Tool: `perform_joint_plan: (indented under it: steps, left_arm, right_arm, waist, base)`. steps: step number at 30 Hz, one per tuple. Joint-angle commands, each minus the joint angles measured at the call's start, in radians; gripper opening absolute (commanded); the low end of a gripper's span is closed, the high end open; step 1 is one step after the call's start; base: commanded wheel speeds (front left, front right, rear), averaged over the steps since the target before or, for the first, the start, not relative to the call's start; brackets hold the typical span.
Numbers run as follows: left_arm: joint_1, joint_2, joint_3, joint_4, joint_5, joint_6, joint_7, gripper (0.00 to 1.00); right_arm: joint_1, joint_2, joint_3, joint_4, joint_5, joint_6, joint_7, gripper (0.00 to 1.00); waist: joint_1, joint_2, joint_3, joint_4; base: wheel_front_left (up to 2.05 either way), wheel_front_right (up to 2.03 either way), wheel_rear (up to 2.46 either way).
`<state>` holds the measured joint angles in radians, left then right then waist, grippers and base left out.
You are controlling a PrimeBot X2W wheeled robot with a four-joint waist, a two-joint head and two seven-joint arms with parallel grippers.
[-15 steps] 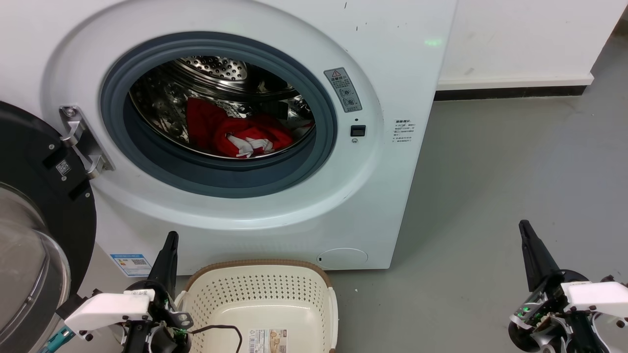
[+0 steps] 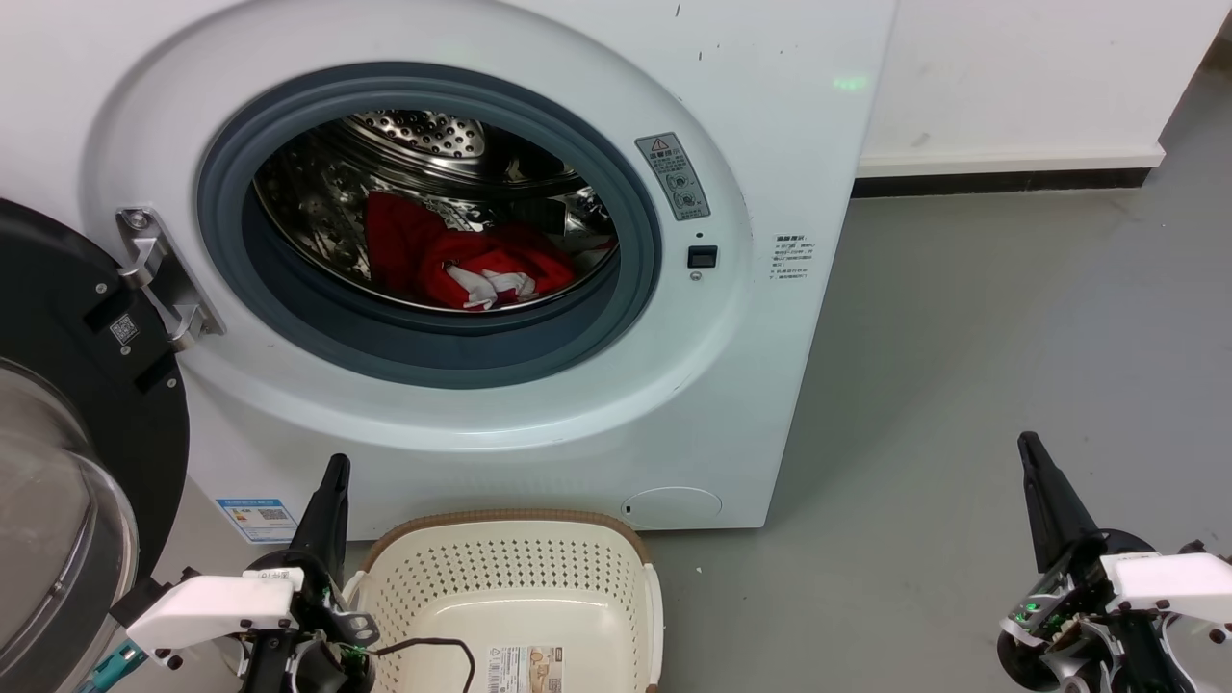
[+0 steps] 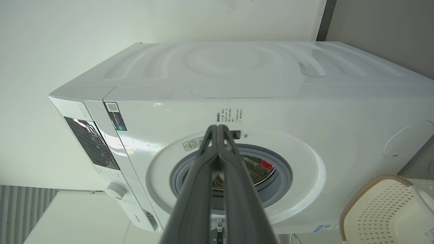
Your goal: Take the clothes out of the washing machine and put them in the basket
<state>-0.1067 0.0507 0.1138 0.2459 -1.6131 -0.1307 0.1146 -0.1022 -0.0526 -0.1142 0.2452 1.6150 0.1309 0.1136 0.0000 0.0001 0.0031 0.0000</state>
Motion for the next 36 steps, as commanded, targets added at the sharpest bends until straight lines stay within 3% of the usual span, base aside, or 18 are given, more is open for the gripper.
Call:
perform_joint_plan:
  steps: [1,9,10,24,36]
  left_arm:
    - [-0.005,-0.002,0.003,-0.001,0.000,-0.003,0.001,0.00]
    - [-0.005,-0.002,0.003,-0.001,0.000,-0.003,0.001,0.00]
    - [0.000,0.000,0.000,0.001,0.000,0.000,0.000,1.00]
    - [0.002,-0.001,-0.042,-0.016,0.072,0.000,-0.061,1.00]
    - [-0.001,-0.001,-0.052,-0.070,0.272,0.000,-0.114,1.00]
  right_arm:
    - [-0.014,0.004,0.001,0.001,-0.004,0.000,0.000,0.00]
    - [-0.014,0.004,0.001,0.001,-0.004,0.000,0.000,0.00]
    - [0.000,0.000,0.000,0.001,0.000,0.000,0.000,1.00]
    - [0.027,0.001,0.036,-0.029,-0.072,0.000,-0.061,1.00]
    - [0.046,0.001,0.046,-0.089,-0.315,0.000,-0.114,1.00]
  waist:
    - [0.0000,-0.0001,0.000,0.000]
    - [0.0000,-0.0001,0.000,0.000]
    - [0.0000,-0.0001,0.000,0.000]
    - [0.0000,-0.0001,0.002,0.001]
    - [0.0000,-0.0001,0.002,0.005]
  base:
    - [0.00,0.00,0.00]
    - [0.00,0.00,0.00]
    - [0.00,0.00,0.00]
    - [0.00,0.00,0.00]
    - [0.00,0.00,0.00]
